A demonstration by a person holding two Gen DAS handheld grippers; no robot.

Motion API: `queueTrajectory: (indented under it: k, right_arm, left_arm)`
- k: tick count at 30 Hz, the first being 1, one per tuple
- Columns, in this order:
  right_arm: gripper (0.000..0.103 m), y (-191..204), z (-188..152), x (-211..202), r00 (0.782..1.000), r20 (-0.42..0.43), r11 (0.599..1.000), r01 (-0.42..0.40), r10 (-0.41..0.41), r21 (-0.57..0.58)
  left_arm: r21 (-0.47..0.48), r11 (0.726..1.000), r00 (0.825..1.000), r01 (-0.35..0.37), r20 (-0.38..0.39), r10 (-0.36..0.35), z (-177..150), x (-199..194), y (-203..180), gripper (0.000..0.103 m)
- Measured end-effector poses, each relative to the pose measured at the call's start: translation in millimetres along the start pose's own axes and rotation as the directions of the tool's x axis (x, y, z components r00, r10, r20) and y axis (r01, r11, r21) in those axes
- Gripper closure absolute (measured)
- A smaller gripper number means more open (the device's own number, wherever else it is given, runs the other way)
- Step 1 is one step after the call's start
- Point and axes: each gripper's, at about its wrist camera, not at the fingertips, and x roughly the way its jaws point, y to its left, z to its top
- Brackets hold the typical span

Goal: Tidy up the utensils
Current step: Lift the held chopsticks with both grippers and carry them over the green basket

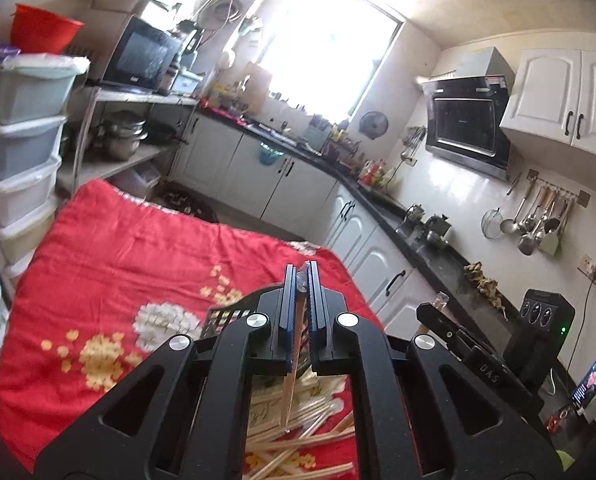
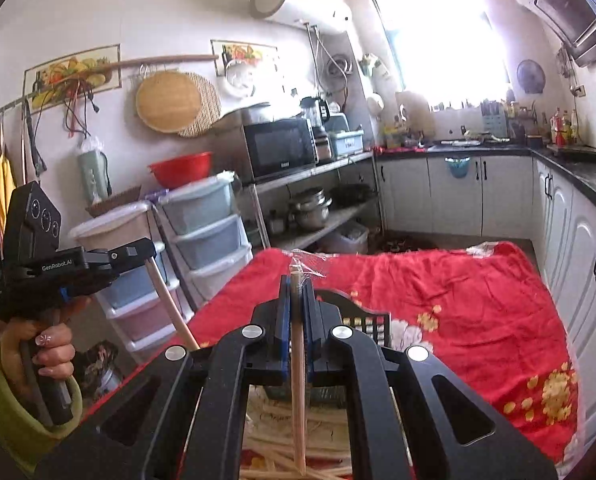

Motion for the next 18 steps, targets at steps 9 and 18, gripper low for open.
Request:
queueTrajectory:
  k: [9, 18]
  right_arm:
    - [0.098, -3, 31, 2, 0.993, 0.119, 1.000, 0.013, -0.010, -0.022]
    - [0.098, -19, 58, 17, 0.974, 0.225, 0.999, 0.033, -0.028, -0.020]
  left_arm:
    - [0.011, 1.000, 0.997, 0.011, 0.082, -0.012, 31, 6, -17, 0.101]
    - [0.061, 0.996, 0.987, -0.069, 0.148, 0.059, 50, 15, -23, 0.101]
